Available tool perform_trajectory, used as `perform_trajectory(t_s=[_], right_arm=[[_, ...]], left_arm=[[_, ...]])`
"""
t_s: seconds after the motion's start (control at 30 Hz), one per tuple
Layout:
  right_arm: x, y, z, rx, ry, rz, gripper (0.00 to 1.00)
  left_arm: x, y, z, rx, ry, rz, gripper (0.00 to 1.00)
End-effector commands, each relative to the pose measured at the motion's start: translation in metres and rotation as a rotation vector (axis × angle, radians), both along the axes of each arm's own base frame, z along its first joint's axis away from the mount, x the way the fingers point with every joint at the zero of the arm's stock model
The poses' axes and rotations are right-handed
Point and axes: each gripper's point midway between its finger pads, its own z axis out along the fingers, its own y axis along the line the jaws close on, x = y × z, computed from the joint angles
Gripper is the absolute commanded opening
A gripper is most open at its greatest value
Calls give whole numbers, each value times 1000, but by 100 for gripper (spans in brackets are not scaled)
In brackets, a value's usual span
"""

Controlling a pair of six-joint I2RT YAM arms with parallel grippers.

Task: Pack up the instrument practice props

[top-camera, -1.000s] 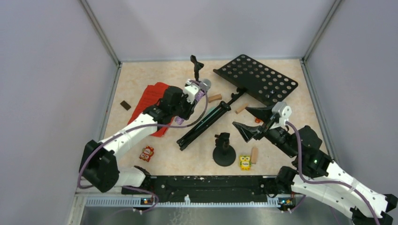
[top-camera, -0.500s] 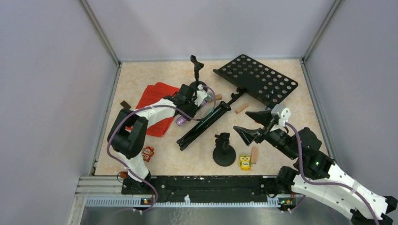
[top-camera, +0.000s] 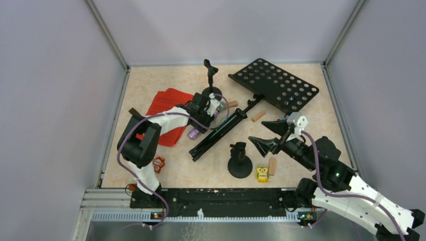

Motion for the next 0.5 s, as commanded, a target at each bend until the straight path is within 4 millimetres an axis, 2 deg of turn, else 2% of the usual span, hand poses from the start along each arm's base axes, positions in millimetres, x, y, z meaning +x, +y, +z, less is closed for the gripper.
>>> perform_trajectory(t_s=[0.0, 0.1, 0.23, 0.37, 0.47], right_arm=[[0, 0, 4, 15, 4, -5, 75], [0, -2, 6, 10, 3, -16, 75], [1, -5, 6, 3, 5, -29, 75], [1, -7, 7, 3, 8, -36, 75], [1, -10, 9, -2, 15, -46, 75]], left_arm=[[0, -3, 19, -56, -45, 24, 59], [0, -4, 32, -78, -74, 24, 64], [-2, -6, 49, -109, -103, 16, 66], [-6, -7, 61, -137, -127, 4, 73], [-6, -10, 78, -170, -161, -10, 76]])
